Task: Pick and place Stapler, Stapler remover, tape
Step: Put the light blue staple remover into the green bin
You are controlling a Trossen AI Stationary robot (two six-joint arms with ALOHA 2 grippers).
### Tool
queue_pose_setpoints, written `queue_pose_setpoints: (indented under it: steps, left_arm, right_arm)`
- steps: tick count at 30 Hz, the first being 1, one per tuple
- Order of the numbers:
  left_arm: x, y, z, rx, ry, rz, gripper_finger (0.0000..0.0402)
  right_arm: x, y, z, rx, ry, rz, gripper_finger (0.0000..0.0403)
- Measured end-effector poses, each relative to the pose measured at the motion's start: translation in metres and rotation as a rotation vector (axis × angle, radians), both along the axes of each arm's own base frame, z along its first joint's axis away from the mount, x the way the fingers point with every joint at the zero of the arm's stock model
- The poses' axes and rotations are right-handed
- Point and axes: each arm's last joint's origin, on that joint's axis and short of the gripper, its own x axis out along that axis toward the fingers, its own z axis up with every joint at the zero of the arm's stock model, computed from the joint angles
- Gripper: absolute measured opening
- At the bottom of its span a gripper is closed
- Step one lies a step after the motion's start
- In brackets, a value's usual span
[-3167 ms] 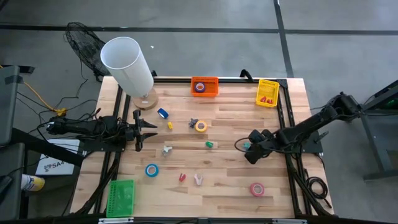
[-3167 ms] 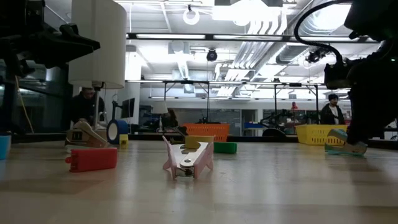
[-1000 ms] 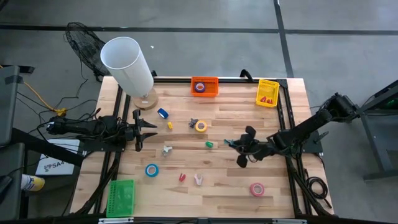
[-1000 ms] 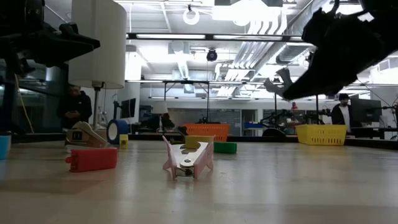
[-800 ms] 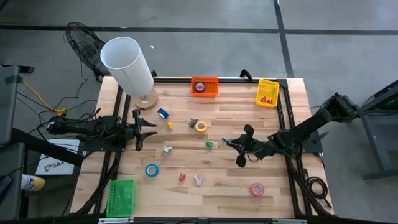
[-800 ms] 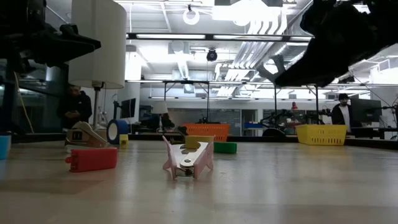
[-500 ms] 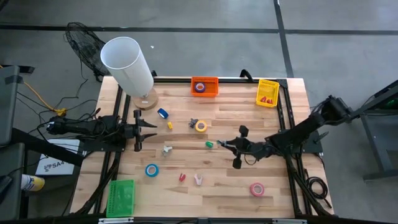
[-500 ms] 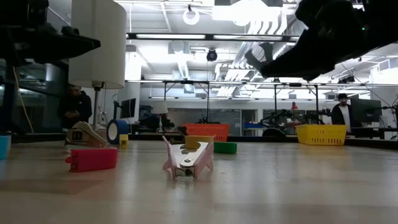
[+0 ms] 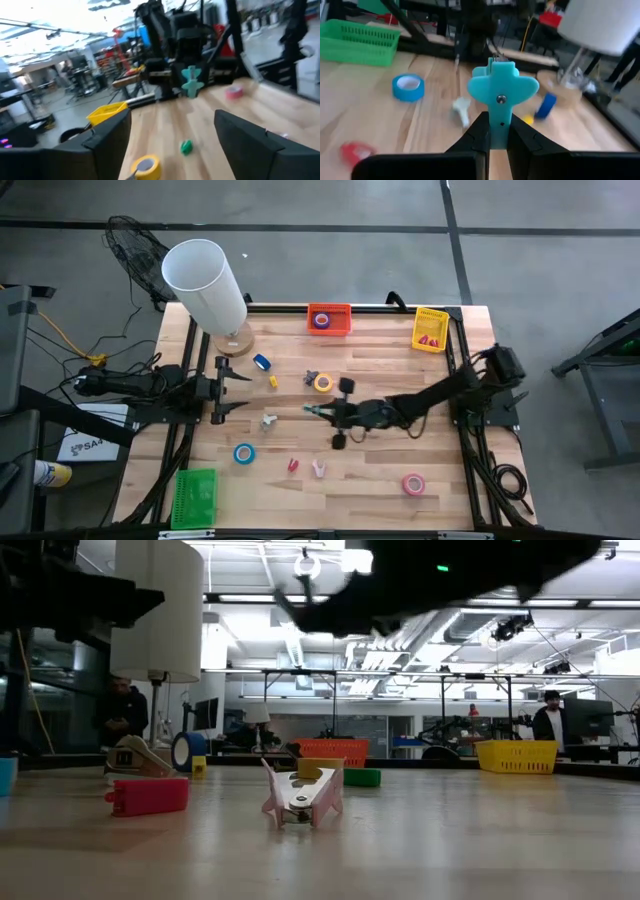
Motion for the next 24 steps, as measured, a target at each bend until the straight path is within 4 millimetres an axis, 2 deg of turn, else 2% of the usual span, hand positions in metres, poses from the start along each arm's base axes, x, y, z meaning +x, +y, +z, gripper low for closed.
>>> queue_pose_setpoints:
  steps: [5,11,18,24]
  left_arm:
    - [0.003,-0.001,0.0,-0.005,0.01,-0.033,0.0291]
    - [0.008,-0.002,-0.001,-0.007,0.025,-0.029,0.0292]
    - [0.013,-0.003,-0.003,-0.004,0.051,-0.03,0.0292]
    - [0.015,-0.003,-0.006,-0.021,0.088,-0.033,0.0292]
  right_arm:
    - [0.04,-0.005,0.01,-0.064,-0.03,0.007,0.0027]
    - [0.079,-0.012,0.012,-0.116,-0.057,0.035,0.0027]
    - [0.115,-0.021,0.009,-0.158,-0.079,0.037,0.0027]
    - [0.132,-0.026,0.014,-0.183,-0.09,0.041,0.0027]
